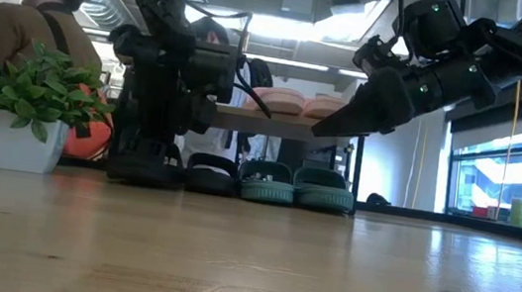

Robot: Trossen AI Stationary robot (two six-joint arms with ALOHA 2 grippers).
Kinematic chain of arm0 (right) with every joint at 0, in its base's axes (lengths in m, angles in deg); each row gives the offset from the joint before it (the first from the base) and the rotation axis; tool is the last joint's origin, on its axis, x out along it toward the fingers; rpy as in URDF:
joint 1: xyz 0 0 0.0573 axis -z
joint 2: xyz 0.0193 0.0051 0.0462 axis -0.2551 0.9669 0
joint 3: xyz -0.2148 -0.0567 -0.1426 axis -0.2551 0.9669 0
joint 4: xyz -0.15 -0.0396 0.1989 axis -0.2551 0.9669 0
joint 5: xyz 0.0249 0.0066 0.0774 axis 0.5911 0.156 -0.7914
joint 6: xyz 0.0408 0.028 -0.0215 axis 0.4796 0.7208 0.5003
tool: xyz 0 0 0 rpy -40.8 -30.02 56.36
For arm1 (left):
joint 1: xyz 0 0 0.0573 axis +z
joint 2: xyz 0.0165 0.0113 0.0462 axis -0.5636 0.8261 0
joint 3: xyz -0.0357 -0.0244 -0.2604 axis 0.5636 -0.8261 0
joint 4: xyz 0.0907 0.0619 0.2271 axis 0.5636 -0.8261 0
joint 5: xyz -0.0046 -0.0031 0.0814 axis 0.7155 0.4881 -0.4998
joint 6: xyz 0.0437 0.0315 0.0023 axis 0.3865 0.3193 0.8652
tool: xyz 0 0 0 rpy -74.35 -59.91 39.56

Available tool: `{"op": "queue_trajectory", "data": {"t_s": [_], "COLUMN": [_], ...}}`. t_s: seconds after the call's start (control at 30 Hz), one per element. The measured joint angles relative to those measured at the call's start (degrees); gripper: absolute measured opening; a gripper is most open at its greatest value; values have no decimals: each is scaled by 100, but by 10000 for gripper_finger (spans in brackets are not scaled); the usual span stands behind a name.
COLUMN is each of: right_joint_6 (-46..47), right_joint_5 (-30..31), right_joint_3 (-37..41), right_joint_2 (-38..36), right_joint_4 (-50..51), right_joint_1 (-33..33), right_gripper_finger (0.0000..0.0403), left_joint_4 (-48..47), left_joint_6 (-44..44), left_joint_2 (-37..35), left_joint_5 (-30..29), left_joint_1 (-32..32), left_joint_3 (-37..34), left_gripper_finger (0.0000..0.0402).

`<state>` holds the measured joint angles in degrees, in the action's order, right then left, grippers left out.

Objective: Pick and place slides into the shelf
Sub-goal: Put the black slide under the shelf

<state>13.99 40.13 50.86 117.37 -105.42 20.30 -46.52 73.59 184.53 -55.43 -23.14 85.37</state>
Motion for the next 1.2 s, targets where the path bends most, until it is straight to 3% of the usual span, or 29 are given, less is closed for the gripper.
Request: {"op": "queue_trajectory", "data": {"t_s": [0.5,0.9,1.2], "right_joint_6": [77,67,69], "right_joint_5": [-14,-13,-11], "right_joint_3": [0,0,0], "right_joint_2": [0,0,0], "right_joint_4": [2,7,9], "right_joint_1": [0,0,0], "right_gripper_finger": [197,197,197], "left_joint_4": [20,17,17], "left_joint_6": [-27,-63,-183], "left_joint_2": [0,2,13], "left_joint_5": [23,203,62], "left_joint_1": [-19,-84,-178], "left_joint_3": [4,4,4], "left_gripper_finger": [41,127,159]}}
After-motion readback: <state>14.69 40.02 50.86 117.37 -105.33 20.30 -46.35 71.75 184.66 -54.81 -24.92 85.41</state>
